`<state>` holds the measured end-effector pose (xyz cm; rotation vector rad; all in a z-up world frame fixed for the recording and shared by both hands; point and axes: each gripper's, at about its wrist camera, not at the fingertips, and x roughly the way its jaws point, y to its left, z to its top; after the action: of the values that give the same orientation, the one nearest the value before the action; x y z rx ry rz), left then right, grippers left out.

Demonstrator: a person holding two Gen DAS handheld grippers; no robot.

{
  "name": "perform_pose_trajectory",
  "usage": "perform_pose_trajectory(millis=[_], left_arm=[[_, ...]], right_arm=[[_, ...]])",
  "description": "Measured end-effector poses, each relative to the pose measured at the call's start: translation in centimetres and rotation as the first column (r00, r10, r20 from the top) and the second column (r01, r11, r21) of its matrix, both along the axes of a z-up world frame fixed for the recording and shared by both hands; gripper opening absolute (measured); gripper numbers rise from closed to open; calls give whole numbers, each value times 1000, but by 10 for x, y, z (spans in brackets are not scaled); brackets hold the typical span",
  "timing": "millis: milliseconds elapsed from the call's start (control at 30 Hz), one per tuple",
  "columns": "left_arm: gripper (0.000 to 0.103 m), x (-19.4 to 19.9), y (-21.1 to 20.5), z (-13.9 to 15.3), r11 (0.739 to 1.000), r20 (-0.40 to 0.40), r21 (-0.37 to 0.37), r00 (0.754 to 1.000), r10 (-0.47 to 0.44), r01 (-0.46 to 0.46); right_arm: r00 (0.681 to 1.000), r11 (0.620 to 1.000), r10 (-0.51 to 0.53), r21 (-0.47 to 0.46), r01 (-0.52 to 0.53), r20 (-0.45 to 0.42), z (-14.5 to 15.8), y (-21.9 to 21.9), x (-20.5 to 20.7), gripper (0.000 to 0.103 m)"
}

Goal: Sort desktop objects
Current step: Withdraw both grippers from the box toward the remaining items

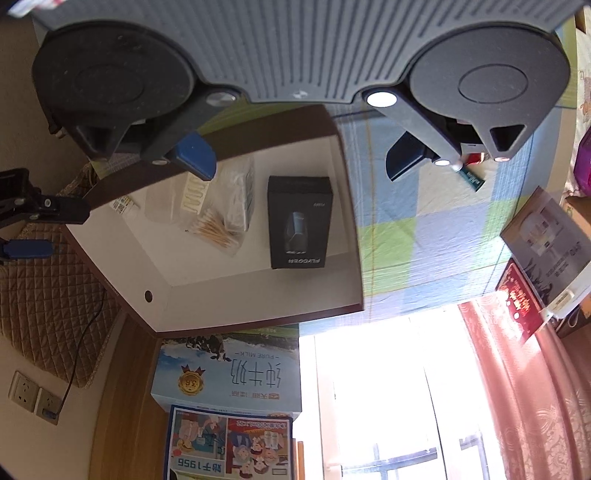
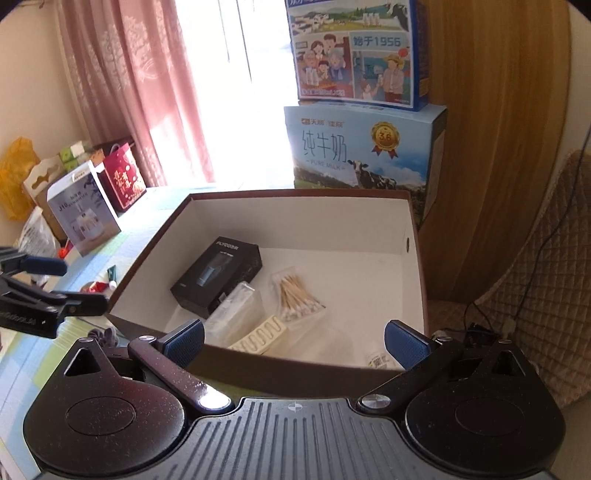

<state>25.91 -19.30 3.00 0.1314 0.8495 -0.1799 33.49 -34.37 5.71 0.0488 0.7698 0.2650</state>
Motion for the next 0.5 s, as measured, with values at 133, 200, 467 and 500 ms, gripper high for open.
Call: perform_pose_trajectory(millis=[133,200,467,500], left_arm=[[97,-19,18,2,999,-2,-7,999,32,-32],[97,-30,25,2,999,-2,-1,999,43,-43],[97,-64,51,1,997,-8,25,997,72,-72],[97,-67,55,0,997,-11,23,997,75,-75]], right_arm=[[1000,1000,-11,8,11,7,1,8,-17,101],[1000,1000,-10,10,10,10,2,14,-25,101],[1000,1000,1,20,-1,14,2,40,-53,101],[1000,1000,3,20,-3,13,1,44,-57,101]])
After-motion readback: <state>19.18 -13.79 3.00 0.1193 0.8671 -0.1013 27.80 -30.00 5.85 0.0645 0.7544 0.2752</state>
